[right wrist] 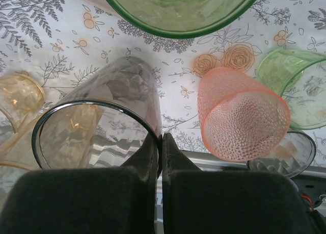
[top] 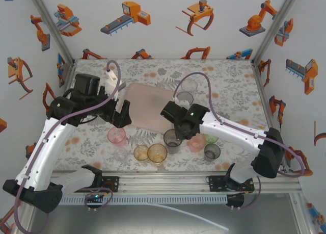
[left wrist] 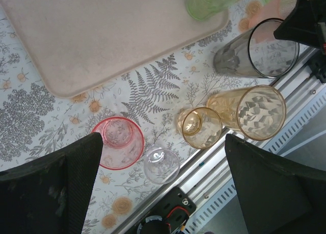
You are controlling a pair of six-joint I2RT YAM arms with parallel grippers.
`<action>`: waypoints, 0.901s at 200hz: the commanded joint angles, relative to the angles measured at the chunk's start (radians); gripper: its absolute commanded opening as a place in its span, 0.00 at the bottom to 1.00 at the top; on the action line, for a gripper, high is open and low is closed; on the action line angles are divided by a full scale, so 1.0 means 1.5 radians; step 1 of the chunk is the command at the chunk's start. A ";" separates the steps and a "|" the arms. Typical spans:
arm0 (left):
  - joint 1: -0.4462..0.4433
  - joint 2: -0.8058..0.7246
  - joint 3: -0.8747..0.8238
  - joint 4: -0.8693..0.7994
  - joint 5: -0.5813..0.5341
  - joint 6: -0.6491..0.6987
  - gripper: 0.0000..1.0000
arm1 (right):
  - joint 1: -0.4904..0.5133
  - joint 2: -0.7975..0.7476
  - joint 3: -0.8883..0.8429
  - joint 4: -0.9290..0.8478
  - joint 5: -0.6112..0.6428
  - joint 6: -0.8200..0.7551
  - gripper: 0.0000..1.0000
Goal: Place the glasses into the tray
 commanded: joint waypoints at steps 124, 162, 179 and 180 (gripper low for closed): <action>0.024 0.001 0.014 -0.005 0.019 -0.007 0.97 | -0.002 -0.093 0.141 -0.151 -0.007 -0.031 0.00; 0.028 0.002 0.021 -0.005 0.016 -0.006 0.97 | -0.018 -0.071 0.257 -0.209 -0.008 -0.075 0.00; 0.032 0.001 0.022 -0.005 0.016 -0.006 0.97 | -0.028 -0.044 0.323 -0.229 -0.010 -0.099 0.00; 0.034 0.000 0.022 -0.004 0.017 -0.006 0.97 | -0.028 -0.042 0.328 -0.230 -0.010 -0.101 0.00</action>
